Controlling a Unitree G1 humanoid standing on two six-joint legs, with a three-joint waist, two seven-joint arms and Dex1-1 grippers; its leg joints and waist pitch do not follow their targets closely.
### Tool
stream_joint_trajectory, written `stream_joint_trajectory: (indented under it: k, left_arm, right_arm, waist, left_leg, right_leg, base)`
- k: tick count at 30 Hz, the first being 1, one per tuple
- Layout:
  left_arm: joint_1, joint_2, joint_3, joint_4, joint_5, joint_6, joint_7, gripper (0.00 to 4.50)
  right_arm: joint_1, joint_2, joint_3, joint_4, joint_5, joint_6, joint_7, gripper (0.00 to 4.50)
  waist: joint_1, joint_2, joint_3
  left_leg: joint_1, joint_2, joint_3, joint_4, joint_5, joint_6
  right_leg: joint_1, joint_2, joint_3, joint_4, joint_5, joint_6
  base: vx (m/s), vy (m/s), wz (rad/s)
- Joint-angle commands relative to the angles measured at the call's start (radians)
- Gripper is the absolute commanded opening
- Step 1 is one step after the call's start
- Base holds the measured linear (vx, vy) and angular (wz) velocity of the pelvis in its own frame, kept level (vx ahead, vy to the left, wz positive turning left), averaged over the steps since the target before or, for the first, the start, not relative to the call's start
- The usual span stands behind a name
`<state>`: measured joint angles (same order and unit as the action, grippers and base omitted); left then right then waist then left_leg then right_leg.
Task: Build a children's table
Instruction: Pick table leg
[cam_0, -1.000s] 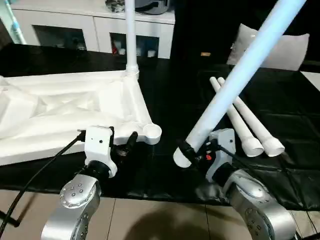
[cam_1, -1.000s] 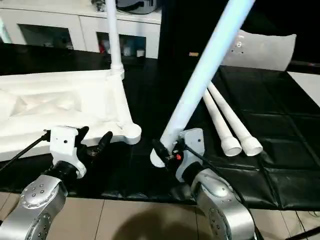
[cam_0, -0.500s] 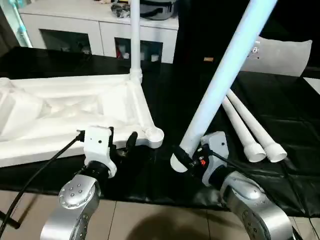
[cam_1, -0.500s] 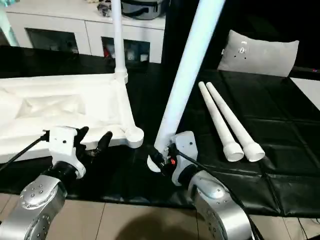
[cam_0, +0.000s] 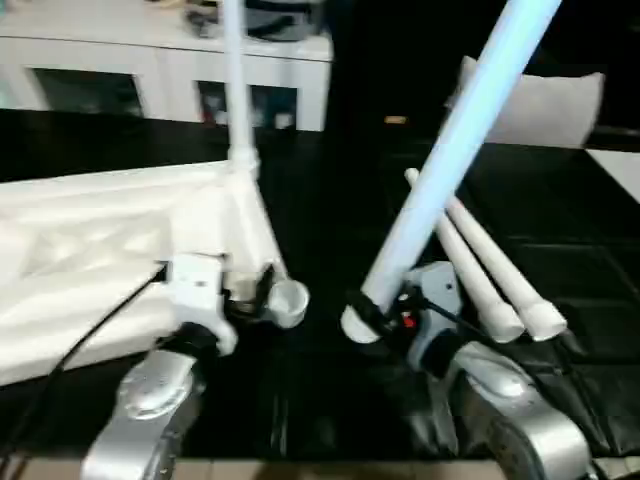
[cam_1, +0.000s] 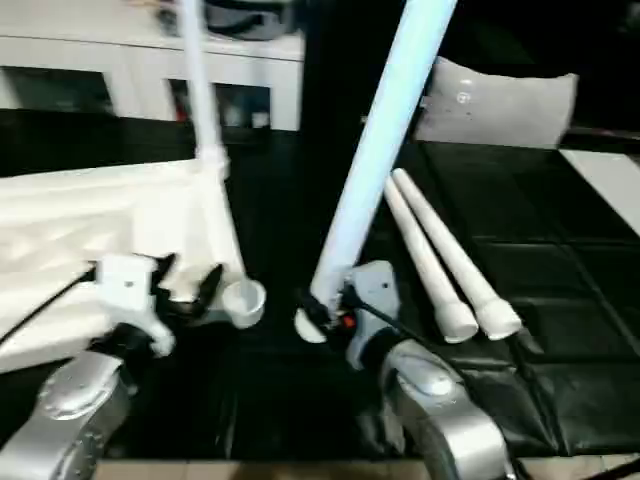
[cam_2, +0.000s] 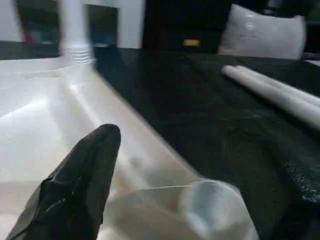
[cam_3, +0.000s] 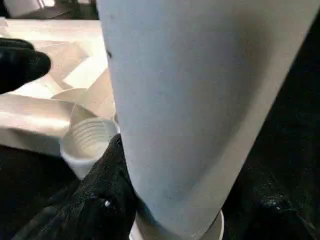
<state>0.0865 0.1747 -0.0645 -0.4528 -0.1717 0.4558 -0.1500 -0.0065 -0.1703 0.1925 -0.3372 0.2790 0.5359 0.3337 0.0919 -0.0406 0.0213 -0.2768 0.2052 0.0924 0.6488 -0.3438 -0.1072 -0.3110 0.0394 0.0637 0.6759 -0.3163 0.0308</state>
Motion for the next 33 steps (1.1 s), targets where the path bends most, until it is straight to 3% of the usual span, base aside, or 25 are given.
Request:
stream_joint_trajectory:
  k: [1, 2, 3, 4, 5, 6, 7, 8, 9, 10, 11, 12, 13, 14, 15, 16, 17, 18, 20, 22, 25, 26, 29, 30, 33]
  left_arm:
    - [0.005, -0.005, 0.000, -0.019, 0.005, 0.004, -0.002, 3.70]
    - [0.012, -0.012, 0.003, -0.025, -0.001, -0.004, 0.000, 3.70]
    - [0.021, -0.032, 0.015, -0.033, -0.021, -0.012, 0.005, 3.70]
    - [0.024, -0.042, 0.022, -0.037, -0.033, -0.014, 0.008, 3.70]
    - [0.026, -0.037, 0.018, -0.041, -0.029, -0.004, 0.008, 3.70]
    - [0.027, -0.020, 0.002, -0.046, -0.003, -0.008, 0.005, 3.70]
    - [0.028, -0.015, -0.003, -0.048, 0.004, -0.009, 0.004, 3.70]
    - [0.028, -0.007, -0.010, -0.051, 0.016, -0.012, 0.003, 3.70]
    - [0.028, -0.003, -0.014, -0.053, 0.027, -0.004, 0.011, 3.70]
    - [0.026, -0.004, -0.013, -0.051, 0.027, -0.002, 0.015, 3.70]
    - [0.020, -0.011, -0.002, -0.047, 0.018, 0.004, 0.019, 3.70]
    - [0.014, -0.009, 0.002, -0.044, 0.021, 0.008, 0.022, 3.70]
    - [0.005, -0.003, 0.003, -0.041, 0.028, 0.016, 0.024, 3.70]
    - [0.003, -0.003, 0.003, -0.041, 0.028, 0.020, 0.020, 3.70]
    - [0.002, -0.006, 0.005, -0.041, 0.027, 0.023, 0.017, 3.70]
    - [-0.003, -0.007, 0.008, -0.040, 0.028, 0.023, 0.017, 3.70]
    - [-0.006, -0.006, 0.009, -0.041, 0.029, 0.025, 0.019, 3.70]
    - [-0.012, -0.004, 0.011, -0.042, 0.027, 0.029, 0.020, 3.70]
    - [-0.024, 0.007, 0.013, -0.041, 0.022, 0.034, 0.017, 3.70]
    - [-0.034, 0.019, 0.018, -0.040, 0.014, 0.031, -0.005, 3.70]
    - [-0.068, 0.085, 0.032, -0.020, -0.034, 0.094, -0.093, 3.97]
    - [-0.078, 0.107, 0.031, -0.010, -0.040, 0.098, -0.120, 3.97]
    - [-0.134, 0.208, 0.017, 0.062, -0.052, 0.104, -0.252, 4.29]
    - [-0.144, 0.228, 0.011, 0.079, -0.051, 0.099, -0.279, 4.39]
    - [-0.178, 0.284, -0.004, 0.130, -0.070, 0.092, -0.375, 4.48]
  right_arm:
    - [0.003, -0.002, -0.006, -0.013, 0.006, -0.015, 0.003, 1.91]
    - [0.004, 0.001, -0.010, -0.013, 0.009, -0.014, 0.002, 1.91]
    - [0.001, -0.010, 0.000, -0.014, 0.000, -0.012, 0.011, 1.91]
    - [-0.002, -0.020, 0.009, -0.015, -0.008, -0.012, 0.018, 1.91]
    - [-0.005, -0.032, 0.023, -0.017, -0.027, -0.021, 0.022, 1.91]
    - [-0.004, -0.033, 0.027, -0.016, -0.030, -0.022, 0.021, 1.91]
    - [-0.003, -0.033, 0.027, -0.016, -0.030, -0.022, 0.020, 1.91]
    - [-0.003, -0.031, 0.026, -0.015, -0.029, -0.022, 0.018, 1.91]
    - [-0.002, -0.024, 0.022, -0.012, -0.027, -0.027, 0.018, 1.91]
    - [0.001, -0.006, 0.006, -0.008, -0.007, -0.021, 0.011, 1.91]
    - [-0.001, 0.014, -0.017, 0.000, 0.011, -0.011, -0.001, 1.91]
    - [-0.003, 0.013, -0.017, 0.003, 0.006, -0.014, -0.003, 1.91]
    - [-0.004, 0.006, -0.011, 0.004, -0.008, -0.023, -0.003, 1.91]
    - [-0.003, 0.003, -0.009, 0.005, -0.010, -0.027, -0.004, 1.91]
    - [-0.003, 0.001, -0.009, 0.005, -0.011, -0.030, -0.007, 1.91]
    - [-0.002, 0.000, -0.009, 0.006, -0.012, -0.033, -0.009, 1.91]
    - [-0.002, -0.002, -0.009, 0.007, -0.013, -0.038, -0.010, 1.91]
    - [-0.002, -0.003, -0.009, 0.008, -0.016, -0.046, -0.011, 1.91]
    - [-0.003, 0.003, -0.018, 0.011, -0.029, -0.053, -0.015, 1.91]
    - [-0.004, 0.015, -0.034, 0.015, -0.030, -0.067, -0.017, 1.91]
    - [-0.017, -0.001, -0.058, 0.019, -0.019, -0.092, -0.011, 1.91]
    - [-0.020, -0.007, -0.064, 0.020, -0.014, -0.088, -0.007, 1.91]
    - [-0.036, -0.009, -0.090, 0.029, 0.018, -0.090, 0.013, 1.91]
    - [-0.040, -0.008, -0.093, 0.032, 0.026, -0.096, 0.021, 1.91]
    - [-0.053, -0.010, -0.099, 0.049, 0.026, -0.123, 0.036, 1.91]
  waist:
    - [-0.081, 0.043, -0.092]
    - [-0.071, 0.024, -0.045]
    - [-0.060, -0.016, -0.036]
    - [-0.059, -0.054, -0.044]
    - [-0.039, -0.051, -0.035]
    - [-0.024, -0.072, -0.045]
    - [-0.019, -0.059, -0.055]
    - [-0.050, -0.040, -0.048]
    - [-0.056, -0.004, -0.046]
    - [-0.066, 0.005, -0.047]
    - [-0.083, 0.006, -0.048]
    - [-0.082, 0.021, -0.041]
    - [-0.080, 0.019, -0.032]
    - [-0.072, 0.014, -0.021]
    - [-0.069, 0.017, -0.011]
    - [-0.072, 0.017, -0.008]
    - [-0.072, 0.019, -0.004]
    - [-0.072, 0.013, -0.005]
    - [-0.078, 0.018, -0.003]
    - [-0.087, 0.013, -0.005]
    - [-0.089, 0.015, -0.007]
    - [-0.089, 0.008, -0.012]
    - [-0.082, 0.020, -0.016]
    - [-0.084, 0.017, -0.019]
    - [-0.081, 0.022, -0.028]
  left_leg:
    - [0.241, 0.152, -0.160, -0.055, 0.750, 0.415]
    - [0.126, 0.153, -0.095, -0.073, 0.804, 0.510]
    - [0.030, -0.004, 0.036, -0.058, 0.595, 0.434]
    - [0.016, -0.073, 0.063, -0.035, 0.429, 0.387]
    - [-0.039, -0.112, 0.051, 0.024, 0.178, 0.298]
    - [-0.124, -0.057, -0.022, 0.021, 0.248, 0.221]
    - [-0.112, -0.065, -0.028, 0.012, 0.336, 0.187]
    - [-0.127, -0.081, -0.039, -0.021, 0.495, 0.192]
    - [-0.105, -0.101, -0.053, -0.022, 0.640, 0.198]
    - [-0.075, -0.097, -0.059, -0.022, 0.713, 0.199]
    - [-0.004, -0.035, -0.041, -0.036, 0.740, 0.145]
    - [-0.018, -0.023, -0.032, -0.056, 0.691, 0.161]
    - [-0.034, -0.018, -0.034, -0.065, 0.620, 0.167]
    - [-0.050, -0.015, -0.027, -0.077, 0.393, 0.175]
    - [-0.067, -0.014, -0.027, -0.090, 0.158, 0.156]
    - [-0.073, -0.016, -0.026, -0.092, 0.070, 0.133]
    - [-0.078, -0.025, -0.018, -0.094, -0.051, 0.082]
    - [-0.079, -0.024, -0.016, -0.101, -0.108, 0.039]
    - [-0.076, -0.018, -0.013, -0.109, -0.160, -0.003]
    - [-0.072, -0.017, -0.008, -0.111, -0.193, -0.013]
    - [-0.071, -0.017, -0.003, -0.114, -0.191, -0.011]
    - [-0.074, -0.020, -0.001, -0.114, -0.169, -0.007]
    - [-0.075, -0.026, 0.005, -0.112, -0.075, 0.005]
    - [-0.081, -0.026, 0.003, -0.113, -0.052, 0.003]
    - [-0.085, -0.025, 0.007, -0.107, 0.059, -0.004]
  right_leg:
    - [-0.207, -0.118, -0.075, 0.090, 0.128, 0.061]
    - [-0.199, -0.181, -0.069, 0.065, 0.041, 0.000]
    - [-0.129, -0.145, -0.079, -0.051, 0.269, -0.084]
    - [-0.085, -0.136, -0.048, -0.092, 0.272, -0.067]
    - [-0.005, -0.225, 0.070, -0.143, 0.023, -0.185]
    - [0.072, -0.294, 0.016, -0.090, 0.247, -0.222]
    - [0.055, -0.268, -0.027, -0.071, 0.460, -0.194]
    - [0.036, -0.213, -0.094, -0.048, 0.769, -0.165]
    - [0.014, -0.158, -0.133, -0.051, 0.825, -0.189]
    - [-0.004, -0.133, -0.146, -0.057, 0.761, -0.211]
    - [-0.056, -0.110, -0.129, -0.069, 0.514, -0.283]
    - [-0.051, -0.105, -0.126, -0.076, 0.341, -0.317]
    - [-0.043, -0.109, -0.126, -0.083, 0.256, -0.307]
    - [-0.033, -0.120, -0.124, -0.097, 0.102, -0.291]
    - [-0.021, -0.132, -0.122, -0.111, -0.049, -0.272]
    - [-0.017, -0.137, -0.119, -0.117, -0.104, -0.252]
    - [-0.012, -0.157, -0.106, -0.135, -0.197, -0.201]
    - [-0.012, -0.166, -0.098, -0.142, -0.281, -0.147]
    - [-0.023, -0.161, -0.099, -0.145, -0.308, -0.111]
    - [-0.032, -0.157, -0.097, -0.146, -0.297, -0.106]
    - [-0.036, -0.154, -0.094, -0.143, -0.261, -0.117]
    - [-0.034, -0.150, -0.094, -0.140, -0.239, -0.120]
    - [-0.036, -0.146, -0.090, -0.128, -0.136, -0.155]
    - [-0.029, -0.146, -0.090, -0.125, -0.113, -0.159]
    - [-0.025, -0.145, -0.090, -0.112, 0.013, -0.182]
  base:
    - [0.180, -0.071, -0.04]
    - [0.096, -0.115, 0.00]
    - [-0.089, 0.012, 0.07]
    - [-0.089, 0.012, 0.07]
    - [-0.026, 0.077, 0.15]
    - [0.050, 0.019, 0.14]
    - [0.050, 0.019, 0.14]
    - [0.015, -0.020, 0.34]
    - [-0.005, 0.016, 0.73]
    - [-0.005, 0.016, 0.73]
    - [0.032, 0.007, 0.74]
    - [-0.005, -0.015, 0.32]
    - [-0.005, -0.015, 0.32]
    - [-0.107, 0.002, 0.06]
    - [-0.129, -0.009, 0.00]
    - [-0.129, -0.009, 0.00]
    - [-0.105, -0.026, -0.04]
    - [-0.090, -0.037, -0.04]
    - [-0.084, -0.038, -0.03]
    - [-0.065, -0.035, 0.04]
    - [0.000, 0.000, 0.00]
    - [0.000, 0.000, 0.00]
    - [0.000, 0.000, 0.00]
    - [0.000, 0.000, 0.00]
    - [0.000, 0.000, 0.00]
